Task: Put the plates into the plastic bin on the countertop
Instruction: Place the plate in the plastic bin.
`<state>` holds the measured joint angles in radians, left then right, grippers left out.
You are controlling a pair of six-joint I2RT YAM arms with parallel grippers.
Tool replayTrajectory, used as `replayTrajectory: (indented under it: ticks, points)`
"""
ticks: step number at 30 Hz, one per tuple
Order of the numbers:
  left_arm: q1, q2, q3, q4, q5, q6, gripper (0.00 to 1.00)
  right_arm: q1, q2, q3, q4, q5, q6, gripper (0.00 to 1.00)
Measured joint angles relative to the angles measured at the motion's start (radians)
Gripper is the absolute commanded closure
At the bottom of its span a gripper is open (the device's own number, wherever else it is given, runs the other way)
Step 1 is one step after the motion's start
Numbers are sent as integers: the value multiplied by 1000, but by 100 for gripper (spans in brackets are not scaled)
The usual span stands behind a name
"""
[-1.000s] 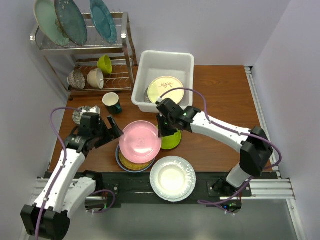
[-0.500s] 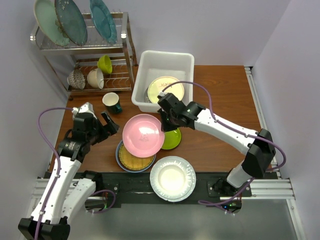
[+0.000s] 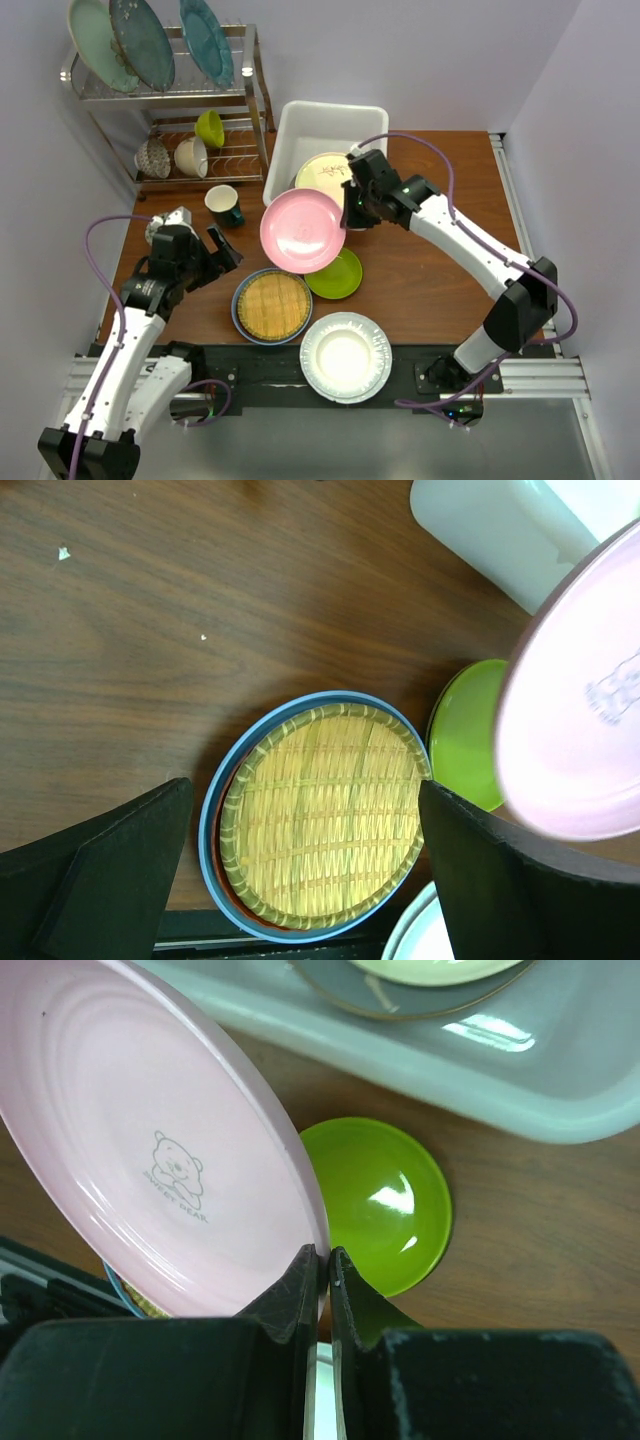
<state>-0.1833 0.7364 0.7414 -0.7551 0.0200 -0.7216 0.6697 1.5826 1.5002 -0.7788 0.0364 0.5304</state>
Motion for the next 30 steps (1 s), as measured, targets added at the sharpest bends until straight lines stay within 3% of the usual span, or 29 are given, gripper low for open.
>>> replayTrajectory:
  ticks: [12, 30]
  points:
    - [0, 6, -30, 5, 42, 4, 0, -200, 137, 180, 38, -115, -15, 99]
    - [0, 21, -52, 13, 104, 8, 0, -288, 395, 424, 83, -122, 48, 99]
